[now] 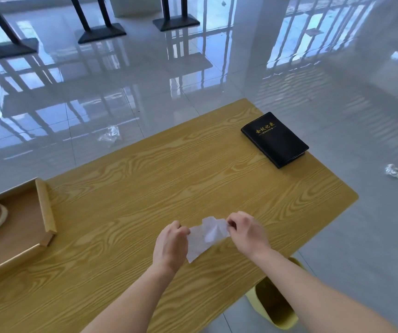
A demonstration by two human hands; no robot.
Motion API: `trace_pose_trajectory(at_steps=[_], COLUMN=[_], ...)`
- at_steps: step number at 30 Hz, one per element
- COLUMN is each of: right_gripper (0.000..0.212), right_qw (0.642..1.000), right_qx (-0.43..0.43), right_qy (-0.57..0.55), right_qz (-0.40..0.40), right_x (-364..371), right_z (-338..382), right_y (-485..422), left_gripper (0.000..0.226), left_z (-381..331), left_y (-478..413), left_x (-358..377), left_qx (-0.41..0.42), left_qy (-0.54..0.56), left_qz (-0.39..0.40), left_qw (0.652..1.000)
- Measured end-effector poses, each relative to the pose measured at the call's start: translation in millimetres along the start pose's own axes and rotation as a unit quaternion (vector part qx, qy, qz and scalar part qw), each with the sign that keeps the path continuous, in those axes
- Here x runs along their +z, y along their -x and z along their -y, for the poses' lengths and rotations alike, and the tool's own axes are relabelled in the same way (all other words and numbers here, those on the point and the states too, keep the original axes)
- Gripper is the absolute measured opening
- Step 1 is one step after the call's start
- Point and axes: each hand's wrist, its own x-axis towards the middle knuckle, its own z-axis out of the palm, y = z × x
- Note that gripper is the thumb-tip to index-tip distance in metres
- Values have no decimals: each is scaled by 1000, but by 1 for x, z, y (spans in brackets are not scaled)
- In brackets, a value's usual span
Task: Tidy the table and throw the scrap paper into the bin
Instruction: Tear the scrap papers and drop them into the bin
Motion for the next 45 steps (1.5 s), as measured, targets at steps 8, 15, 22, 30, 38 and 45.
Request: trace_pose_trajectory(at_steps=[8, 15, 22, 30, 38, 45], right_gripper=[11, 12, 18, 25, 31, 28], right_qw=[993, 978, 962, 939, 930, 926], right_qx=[38, 132, 195, 287, 345, 360], right_qy=[-46, -66, -68, -51, -46, -41], right_qz=[-99, -146, -180, -180, -120, -106], right_x=[-29, -59, -78, -79, -48, -12], right_z=[-32, -85, -142, -213, -268, -314], right_y=[30, 67, 114, 169, 193, 181], left_gripper=[29, 28, 28, 27, 26, 23], left_z=[-46, -104, -169, -226, -243, -236], left_y=[13, 25, 41, 65, 87, 81], left_x=[-1, 15, 48, 100, 162, 222], left_qx=[22, 82, 148, 205, 205, 133], left_qy=[73, 85, 85, 68, 33, 10], left_qz=[-38, -22, 3, 52, 113, 156], left_qw=[996, 993, 985, 975, 972, 979])
